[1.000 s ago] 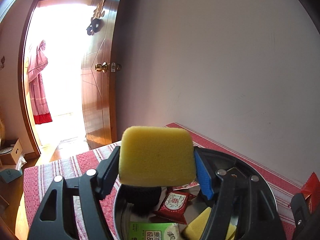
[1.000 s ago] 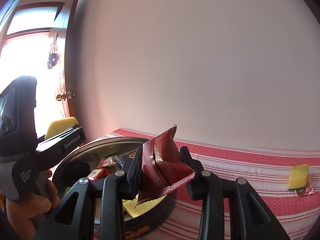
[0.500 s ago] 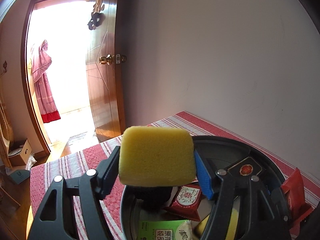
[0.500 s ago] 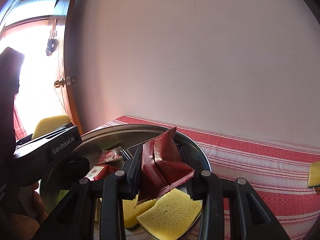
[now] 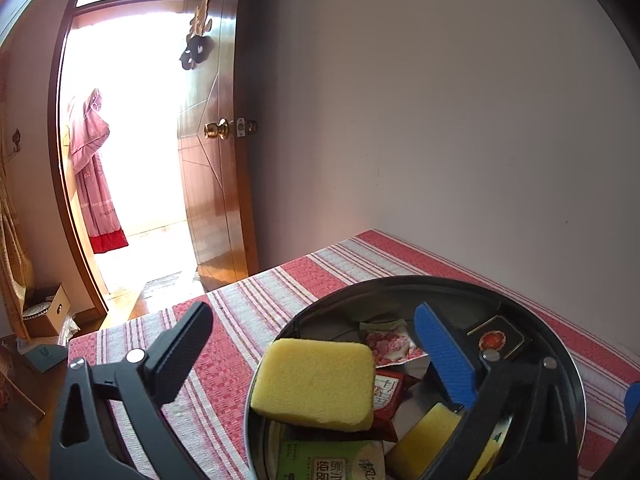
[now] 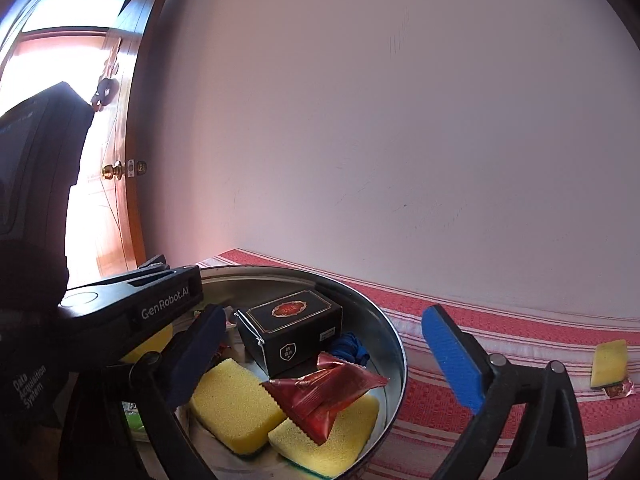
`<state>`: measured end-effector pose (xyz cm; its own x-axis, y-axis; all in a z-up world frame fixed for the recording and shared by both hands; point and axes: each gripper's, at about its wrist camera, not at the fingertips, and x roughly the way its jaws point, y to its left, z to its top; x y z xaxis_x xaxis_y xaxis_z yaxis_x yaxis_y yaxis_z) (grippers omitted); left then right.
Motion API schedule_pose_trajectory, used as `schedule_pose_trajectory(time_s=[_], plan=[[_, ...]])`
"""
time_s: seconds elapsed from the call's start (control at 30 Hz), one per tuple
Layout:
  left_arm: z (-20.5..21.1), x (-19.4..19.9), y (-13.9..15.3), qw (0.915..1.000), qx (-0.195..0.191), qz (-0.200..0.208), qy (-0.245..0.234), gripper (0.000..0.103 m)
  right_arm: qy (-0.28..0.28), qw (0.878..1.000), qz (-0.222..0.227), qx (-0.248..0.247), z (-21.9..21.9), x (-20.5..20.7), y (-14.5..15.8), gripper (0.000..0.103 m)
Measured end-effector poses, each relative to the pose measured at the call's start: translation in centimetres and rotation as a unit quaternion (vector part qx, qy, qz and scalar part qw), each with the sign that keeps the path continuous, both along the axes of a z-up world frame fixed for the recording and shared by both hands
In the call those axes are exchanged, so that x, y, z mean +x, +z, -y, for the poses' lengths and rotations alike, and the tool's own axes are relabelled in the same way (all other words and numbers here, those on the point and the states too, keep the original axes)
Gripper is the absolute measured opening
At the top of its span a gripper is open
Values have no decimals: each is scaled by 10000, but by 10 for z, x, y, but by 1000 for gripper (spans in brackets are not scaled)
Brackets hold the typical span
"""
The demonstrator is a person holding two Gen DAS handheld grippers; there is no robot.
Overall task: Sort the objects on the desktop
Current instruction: 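Open both tools to drop the sponge and red packet into the tin, then move both tools back to the last sponge and candy packet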
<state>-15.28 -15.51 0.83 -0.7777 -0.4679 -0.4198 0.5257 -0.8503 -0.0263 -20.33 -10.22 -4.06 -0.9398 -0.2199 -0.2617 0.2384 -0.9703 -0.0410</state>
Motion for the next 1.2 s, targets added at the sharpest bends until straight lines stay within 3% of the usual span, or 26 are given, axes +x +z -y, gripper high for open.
schedule_pose_trajectory(time_s=[0.23,0.43,0.63,0.77,1.0,1.1,1.2], plan=[[6,3,-1,9998,147,-58,134,102,-96,9997,56,-207,-9,1,-1,102],[4,22,5,9968,42,-651,456,102,-111,9996,14,-257,-18,12,-1,102],[-9,19,3,9974,-64,-684,200,102,-450,9983,-41,-361,-48,21,2,102],[-21,30,6,9944,-201,-1034,126,102,-879,9953,18,-401,-80,22,1,102],[-54,42,9,9869,-422,-1427,-623,102,-1533,9869,-34,-495,-147,38,1,101],[-71,38,6,9838,-542,-1302,-1107,102,-1815,9821,7,-513,-173,40,0,101],[-81,36,1,9796,-373,-1170,-1593,102,-2050,9774,39,-512,-197,41,-1,101]])
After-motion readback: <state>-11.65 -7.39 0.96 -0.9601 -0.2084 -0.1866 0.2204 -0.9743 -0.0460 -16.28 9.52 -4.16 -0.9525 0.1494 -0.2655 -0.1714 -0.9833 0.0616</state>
